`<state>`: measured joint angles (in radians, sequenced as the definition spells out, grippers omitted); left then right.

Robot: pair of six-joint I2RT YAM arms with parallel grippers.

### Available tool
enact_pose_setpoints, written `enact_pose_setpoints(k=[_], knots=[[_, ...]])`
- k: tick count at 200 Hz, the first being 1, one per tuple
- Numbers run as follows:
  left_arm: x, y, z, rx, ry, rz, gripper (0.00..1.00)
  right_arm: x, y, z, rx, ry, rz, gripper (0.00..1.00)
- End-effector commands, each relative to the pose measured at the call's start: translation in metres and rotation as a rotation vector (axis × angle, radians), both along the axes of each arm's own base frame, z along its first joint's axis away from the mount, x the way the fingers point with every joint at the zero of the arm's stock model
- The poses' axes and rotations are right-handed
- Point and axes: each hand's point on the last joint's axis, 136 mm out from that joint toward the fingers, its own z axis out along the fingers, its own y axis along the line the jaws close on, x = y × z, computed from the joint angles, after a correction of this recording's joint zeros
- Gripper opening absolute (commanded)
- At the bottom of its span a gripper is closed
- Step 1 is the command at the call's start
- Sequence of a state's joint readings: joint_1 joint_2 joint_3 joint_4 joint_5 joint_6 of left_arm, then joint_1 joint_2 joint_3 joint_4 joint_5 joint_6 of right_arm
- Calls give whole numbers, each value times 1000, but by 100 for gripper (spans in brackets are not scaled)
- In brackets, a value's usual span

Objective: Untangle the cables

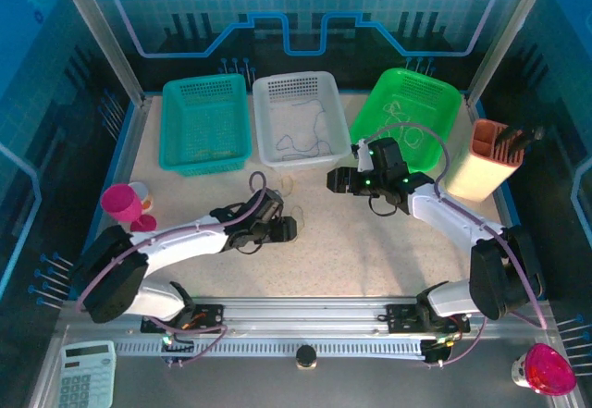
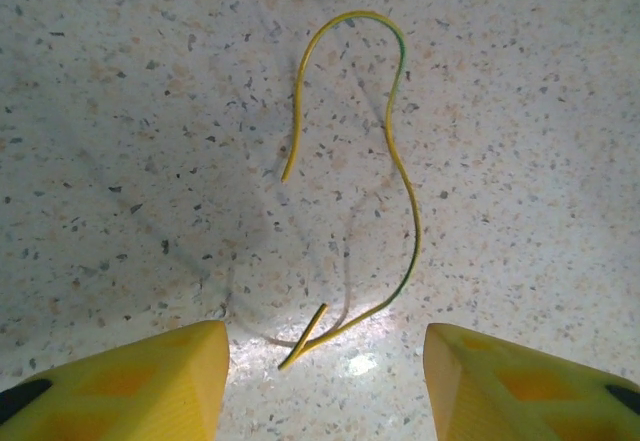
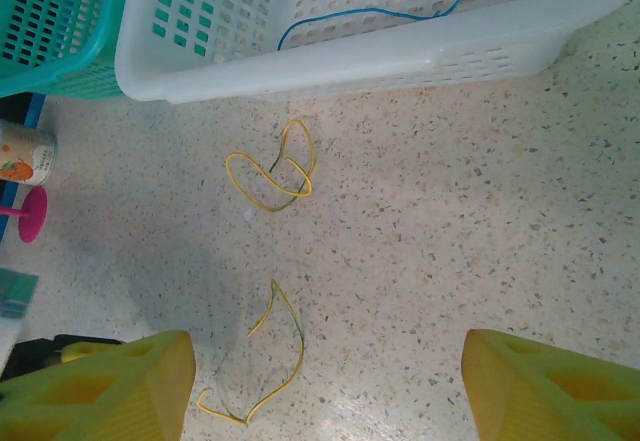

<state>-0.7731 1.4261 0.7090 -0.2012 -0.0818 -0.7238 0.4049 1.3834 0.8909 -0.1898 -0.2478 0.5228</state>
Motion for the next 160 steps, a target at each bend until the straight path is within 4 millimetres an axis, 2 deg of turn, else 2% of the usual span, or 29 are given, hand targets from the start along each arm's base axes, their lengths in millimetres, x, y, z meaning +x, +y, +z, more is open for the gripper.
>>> enact_pose_setpoints(k=[1, 66, 104, 120, 160], knots=[[6, -3, -1, 40, -26, -10, 51, -3, 4, 2, 14, -6, 20, 72], [0, 2, -16, 94, -38, 12, 46, -1, 5, 2, 20, -7, 18, 72], [3, 2, -21, 100, -57, 20, 43, -2, 7, 3, 32, -2, 24, 71], [5, 0, -22, 99, -64, 18, 36, -3, 8, 6, 38, -4, 27, 71], [7, -4, -27, 101, -59, 6, 28, -4, 8, 16, 48, -24, 31, 71]])
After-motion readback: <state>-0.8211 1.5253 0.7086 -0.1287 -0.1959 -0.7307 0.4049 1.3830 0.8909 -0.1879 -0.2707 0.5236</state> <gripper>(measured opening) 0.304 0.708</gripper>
